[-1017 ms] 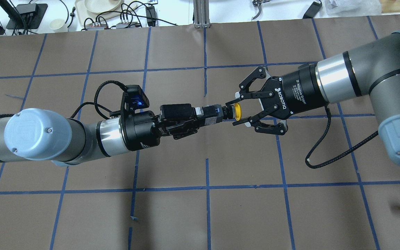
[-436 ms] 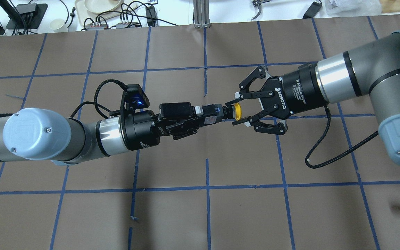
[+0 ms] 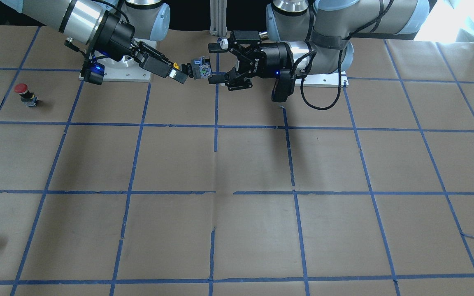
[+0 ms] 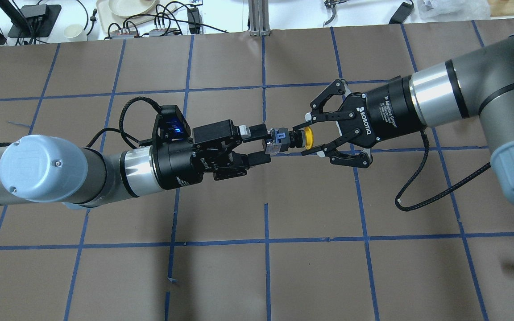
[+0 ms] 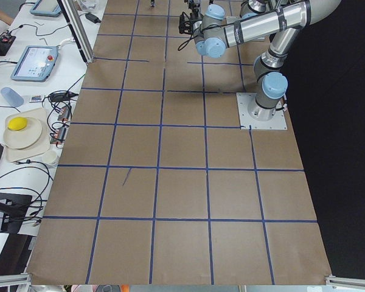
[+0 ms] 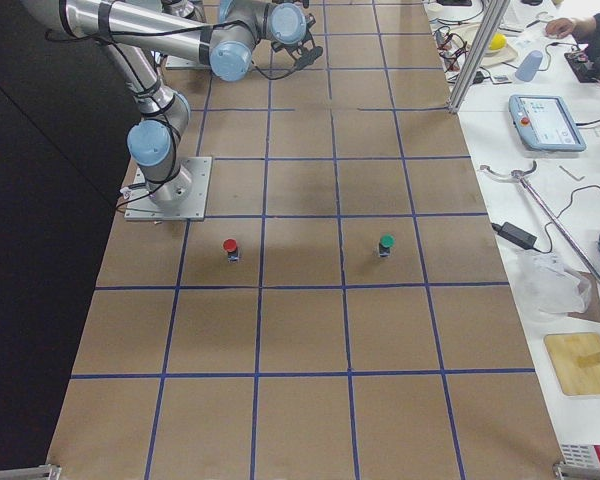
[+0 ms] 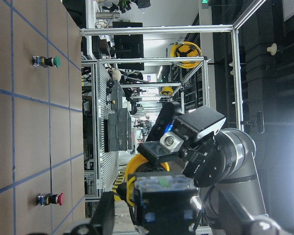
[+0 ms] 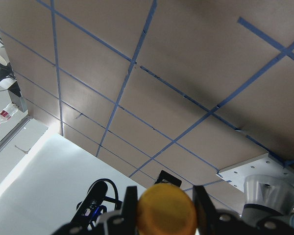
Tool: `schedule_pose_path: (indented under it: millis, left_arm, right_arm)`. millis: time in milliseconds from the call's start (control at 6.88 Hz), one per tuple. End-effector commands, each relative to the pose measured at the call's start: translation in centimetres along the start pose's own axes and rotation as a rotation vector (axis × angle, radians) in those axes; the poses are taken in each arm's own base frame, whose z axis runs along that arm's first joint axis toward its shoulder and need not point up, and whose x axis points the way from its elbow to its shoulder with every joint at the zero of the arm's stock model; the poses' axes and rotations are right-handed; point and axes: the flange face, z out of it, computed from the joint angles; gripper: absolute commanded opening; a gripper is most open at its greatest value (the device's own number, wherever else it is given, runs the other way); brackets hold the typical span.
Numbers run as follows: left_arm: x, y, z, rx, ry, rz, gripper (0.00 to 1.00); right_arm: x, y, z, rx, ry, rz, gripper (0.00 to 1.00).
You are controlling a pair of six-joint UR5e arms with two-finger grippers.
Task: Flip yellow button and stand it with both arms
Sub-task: 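Close the right gripper on the yellow cap and open the left gripper, then carry the button with the right gripper toward the green button while the left gripper withdraws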
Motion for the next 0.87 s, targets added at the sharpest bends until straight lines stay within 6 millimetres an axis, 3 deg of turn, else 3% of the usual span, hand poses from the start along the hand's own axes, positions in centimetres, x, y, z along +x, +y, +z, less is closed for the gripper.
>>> schedule_pose_path:
  millis: [0,145,291,436,581,726]
  left_arm:
    - [4.0,-2.6,-1.9,-0.08,-0.044,-0.016,0.95]
    - [6.3,-5.6,-4.9,-0.11,-0.104,-0.052,0.95]
    - [7.7,-7.6,-6.4,-0.133,-0.146,-0.04,0.95]
    - [8.8,-7.6,-8.0,-0.219,-0.233,-0.028,0.95]
    - [9.0,-8.6,-10.3,-0.283,-0.342,-0.005,0.95]
    - [8.6,-9.2,-11.4,-0.368,-0.477,0.083,0.95]
  right_arm:
    - [-2.5,-3.7,-4.6,0.139,0.015,0.012,0.16]
    - [-2.7,-6.5,-7.4,0.192,0.047,-0.057,0.16]
    - [-0.6,-10.1,-9.2,0.223,0.17,-0.193,0.16]
    - [2.0,-12.9,-12.1,0.293,0.347,-0.388,0.16]
    - [3.7,-15.4,-14.0,0.284,0.475,-0.618,0.13]
    - [5.3,-19.0,-15.4,0.25,0.611,-0.767,0.11]
